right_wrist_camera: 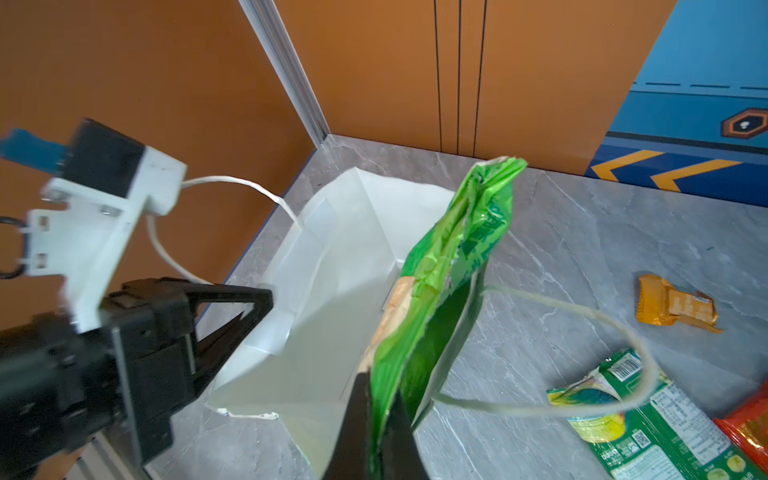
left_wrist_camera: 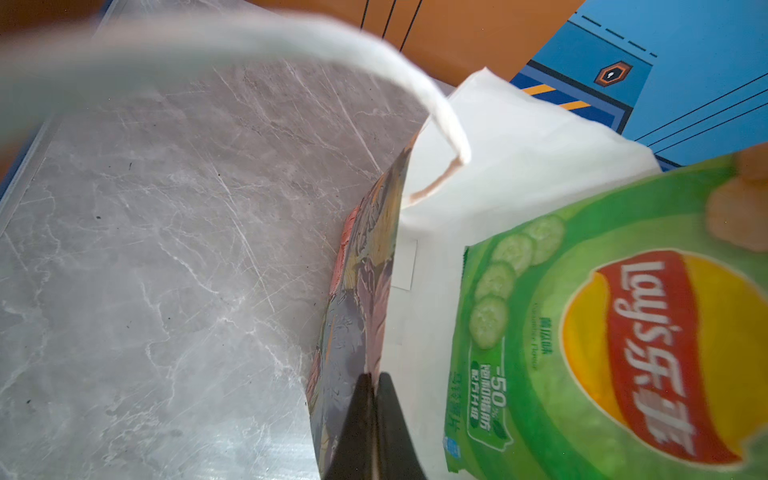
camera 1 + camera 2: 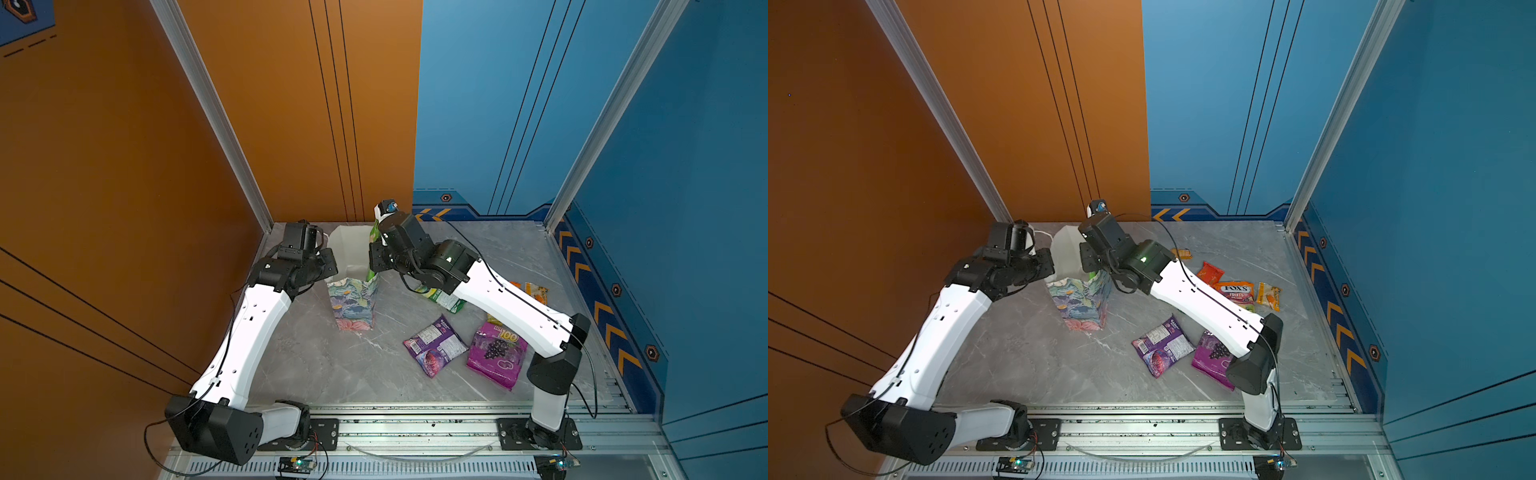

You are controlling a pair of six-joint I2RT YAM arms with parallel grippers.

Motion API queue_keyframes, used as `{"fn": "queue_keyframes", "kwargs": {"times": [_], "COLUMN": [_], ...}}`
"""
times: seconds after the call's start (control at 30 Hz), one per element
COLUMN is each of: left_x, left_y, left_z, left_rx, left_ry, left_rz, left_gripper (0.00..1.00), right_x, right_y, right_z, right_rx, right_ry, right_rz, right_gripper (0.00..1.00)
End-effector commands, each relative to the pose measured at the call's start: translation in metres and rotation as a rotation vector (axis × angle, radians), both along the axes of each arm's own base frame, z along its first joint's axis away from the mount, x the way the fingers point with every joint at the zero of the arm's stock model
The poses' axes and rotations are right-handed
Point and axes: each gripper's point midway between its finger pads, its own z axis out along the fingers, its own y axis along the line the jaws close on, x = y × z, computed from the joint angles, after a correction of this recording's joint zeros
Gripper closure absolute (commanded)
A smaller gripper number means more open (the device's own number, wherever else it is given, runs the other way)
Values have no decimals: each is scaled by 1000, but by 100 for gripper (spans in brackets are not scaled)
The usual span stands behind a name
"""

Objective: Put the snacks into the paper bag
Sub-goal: 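Lower the chip bag into the paper bag held open by the left gripper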

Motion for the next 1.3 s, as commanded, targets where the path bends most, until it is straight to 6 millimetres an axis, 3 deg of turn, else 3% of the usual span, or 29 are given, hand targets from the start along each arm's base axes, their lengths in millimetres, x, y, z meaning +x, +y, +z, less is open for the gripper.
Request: {"fn": "queue_keyframes", "kwargs": {"times": [0.0,0.27,0.6,0.67,0.77,1.07,1.27], "left_x": [-1,-14,-17,-16,-16,-16,-15], "left_y": [-3,2,-4,-5,-2,4,8], "left_z": [11,16,6,6,6,6,7], "left_rx": [-12,36,43,38,38,37,34], "left_ry": [-58,-112,-110,-107,-111,-119,-125], "left_rz": [-38,-24,-12,-16,-7,7,21], "left_gripper": [100,100,100,100,100,100,100], "right_x": [3,-1,1,1,2,4,2], "right_y": [-14,-1,9,18,21,19,14], "right_z": [-2,-20,-31,-52,-63,-66,-60], "right_rx": [-51,-117,-106,-131,-142,-134,-123], "right_ry": [6,23,71,99,116,130,124], "right_rz": [-83,-73,-79,-76,-78,-82,-87], "right_gripper": [100,100,100,100,100,100,83]}}
